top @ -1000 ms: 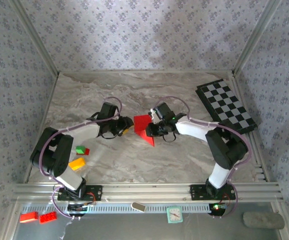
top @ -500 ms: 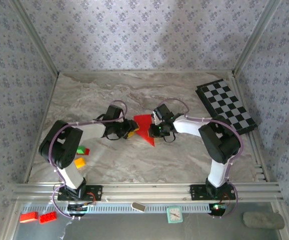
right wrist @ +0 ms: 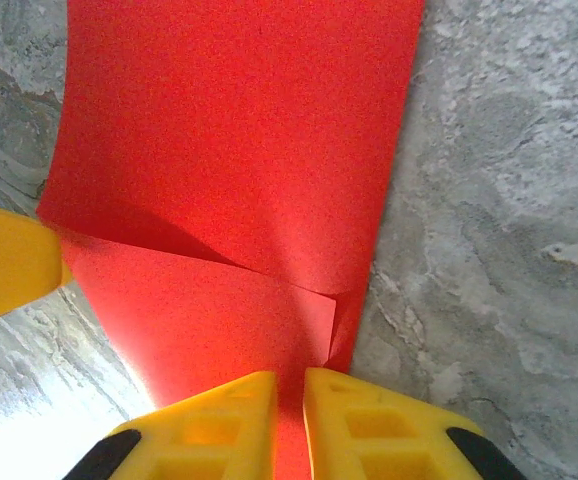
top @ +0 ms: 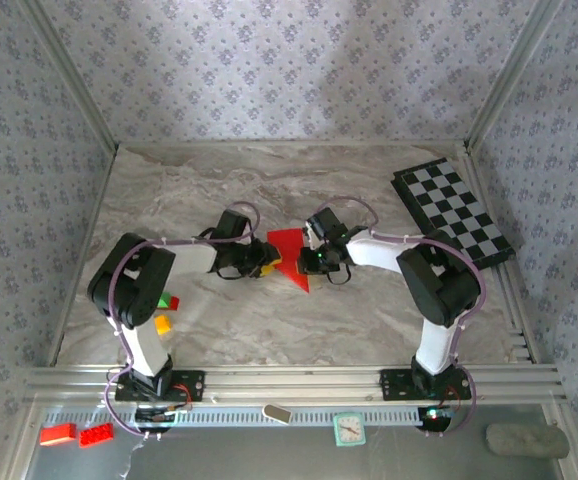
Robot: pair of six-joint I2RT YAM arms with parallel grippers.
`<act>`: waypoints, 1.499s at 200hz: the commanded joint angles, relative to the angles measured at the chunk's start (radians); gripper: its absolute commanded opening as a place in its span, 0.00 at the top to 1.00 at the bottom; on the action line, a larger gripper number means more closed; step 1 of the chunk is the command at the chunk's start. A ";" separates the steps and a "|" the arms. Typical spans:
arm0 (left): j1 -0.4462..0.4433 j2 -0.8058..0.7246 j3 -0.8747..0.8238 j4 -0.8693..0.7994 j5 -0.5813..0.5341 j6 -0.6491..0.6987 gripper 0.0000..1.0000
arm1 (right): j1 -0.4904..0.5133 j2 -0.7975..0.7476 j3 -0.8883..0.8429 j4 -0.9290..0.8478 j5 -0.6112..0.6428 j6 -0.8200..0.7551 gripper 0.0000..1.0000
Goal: Fold a paper plane with a square sheet of paper (pick it up from the middle)
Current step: Fourth fold the wing at the center of the table.
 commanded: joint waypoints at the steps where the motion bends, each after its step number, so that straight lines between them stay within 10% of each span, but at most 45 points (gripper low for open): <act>1: -0.005 0.025 0.033 0.033 0.058 0.018 0.68 | -0.007 0.036 0.008 -0.048 0.018 0.006 0.82; 189: 0.025 0.056 0.013 0.118 0.092 0.098 0.87 | -0.042 -0.026 0.007 -0.032 -0.054 -0.032 0.81; 300: -0.029 -0.038 0.095 -0.166 -0.144 0.066 0.92 | -0.038 -0.352 -0.251 0.159 0.221 -0.124 0.48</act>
